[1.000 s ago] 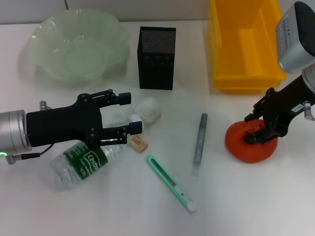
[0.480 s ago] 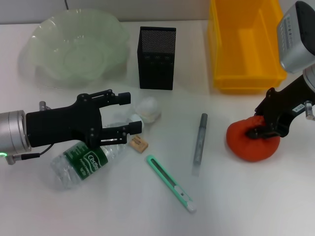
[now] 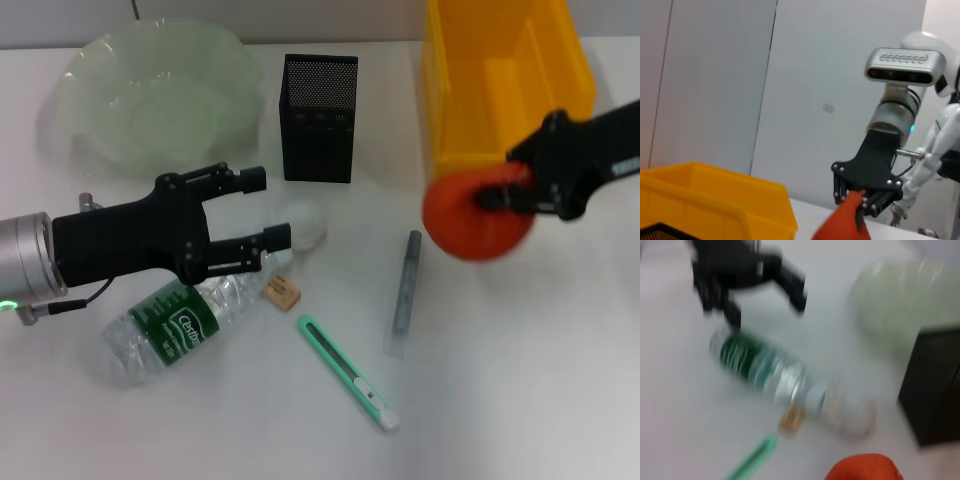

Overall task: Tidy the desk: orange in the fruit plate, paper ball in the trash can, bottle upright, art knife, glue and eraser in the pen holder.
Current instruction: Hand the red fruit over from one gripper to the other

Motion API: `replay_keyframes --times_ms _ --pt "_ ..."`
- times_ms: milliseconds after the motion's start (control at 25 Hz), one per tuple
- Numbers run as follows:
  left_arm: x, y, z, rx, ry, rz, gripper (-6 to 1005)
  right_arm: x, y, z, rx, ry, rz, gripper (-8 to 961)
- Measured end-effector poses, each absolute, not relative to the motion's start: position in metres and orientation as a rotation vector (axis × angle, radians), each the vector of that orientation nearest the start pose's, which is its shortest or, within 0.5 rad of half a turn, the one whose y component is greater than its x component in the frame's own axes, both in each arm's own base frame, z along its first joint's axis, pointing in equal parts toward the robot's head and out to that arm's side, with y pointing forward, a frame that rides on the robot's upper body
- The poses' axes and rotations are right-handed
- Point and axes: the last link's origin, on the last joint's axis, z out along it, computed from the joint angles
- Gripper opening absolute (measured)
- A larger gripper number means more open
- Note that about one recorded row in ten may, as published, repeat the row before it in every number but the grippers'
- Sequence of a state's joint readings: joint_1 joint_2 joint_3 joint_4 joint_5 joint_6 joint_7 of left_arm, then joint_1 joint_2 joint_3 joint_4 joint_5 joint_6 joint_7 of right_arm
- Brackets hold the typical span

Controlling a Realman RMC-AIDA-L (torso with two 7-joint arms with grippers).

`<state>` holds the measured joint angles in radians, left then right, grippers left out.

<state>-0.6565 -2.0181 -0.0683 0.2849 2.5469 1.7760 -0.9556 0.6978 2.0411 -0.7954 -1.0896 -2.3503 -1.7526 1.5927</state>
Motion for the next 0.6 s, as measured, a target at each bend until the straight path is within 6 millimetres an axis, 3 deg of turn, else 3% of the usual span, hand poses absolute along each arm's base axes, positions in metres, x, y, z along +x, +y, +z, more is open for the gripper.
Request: replay_keyframes --times_ms 360,600 --pt "-0.253 0.311 -0.008 -2.652 -0.396 -1.101 709 0.204 0.351 0.067 -2.817 0.176 0.627 129" --pt "-0.246 0.315 -0.012 -2.652 -0.382 -1.122 704 0.211 0.346 0.053 -2.764 0.234 0.869 122"
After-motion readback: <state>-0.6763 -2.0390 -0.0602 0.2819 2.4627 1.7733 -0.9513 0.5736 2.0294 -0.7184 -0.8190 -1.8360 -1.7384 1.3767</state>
